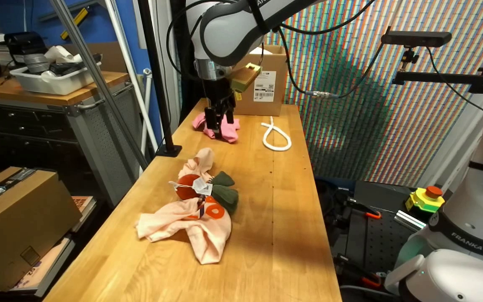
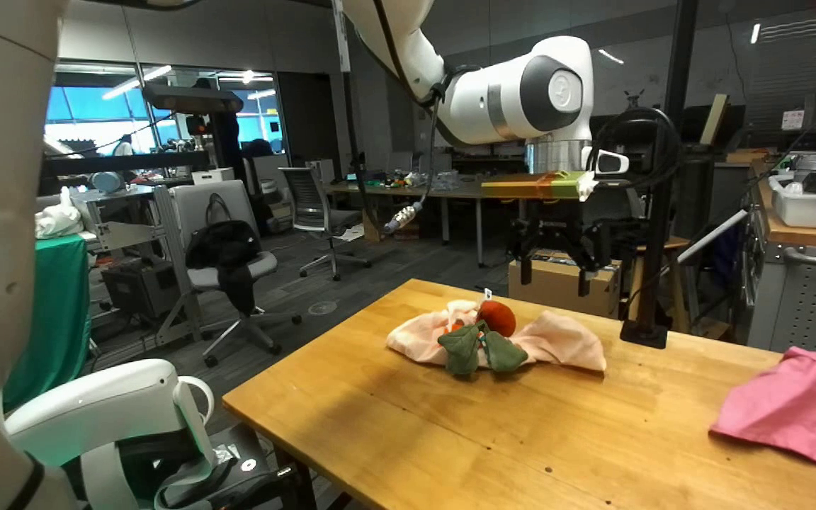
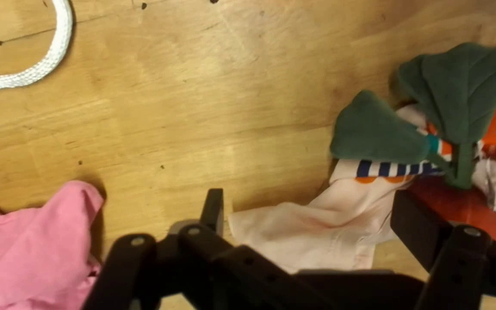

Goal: Separate the objects on the table.

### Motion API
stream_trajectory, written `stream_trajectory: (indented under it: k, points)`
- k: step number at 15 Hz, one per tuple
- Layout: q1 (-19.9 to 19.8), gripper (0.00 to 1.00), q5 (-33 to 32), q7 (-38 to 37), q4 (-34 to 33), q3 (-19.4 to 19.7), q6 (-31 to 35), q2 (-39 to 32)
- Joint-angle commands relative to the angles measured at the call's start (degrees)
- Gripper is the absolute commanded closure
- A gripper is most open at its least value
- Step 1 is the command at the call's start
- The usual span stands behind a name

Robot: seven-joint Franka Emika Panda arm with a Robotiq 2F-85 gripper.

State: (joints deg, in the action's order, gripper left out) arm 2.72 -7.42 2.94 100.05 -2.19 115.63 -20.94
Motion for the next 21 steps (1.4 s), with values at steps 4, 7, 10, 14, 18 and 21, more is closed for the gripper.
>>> stream_trajectory:
  k: [4,7,10,14,18,21]
  points:
    - [0.2,0.00,-0.2,10.8,-0.3,-2.2,-3.6,0.1]
    - [1.7,0.00,-0.4,10.9,3.2,-3.5,0.2,1.5]
    - [3.8,0.00,-1.8,8.3,5.3,-4.4,6.3,0.7]
    - [7.3,0.00,-6.2,4.0,7.8,-4.1,14.7,-1.3]
    - [9.4,0.00,-10.0,0.1,8.6,-3.4,19.9,-3.4]
    - [9.5,0.00,-11.1,-1.1,7.6,-2.8,22.1,-4.9]
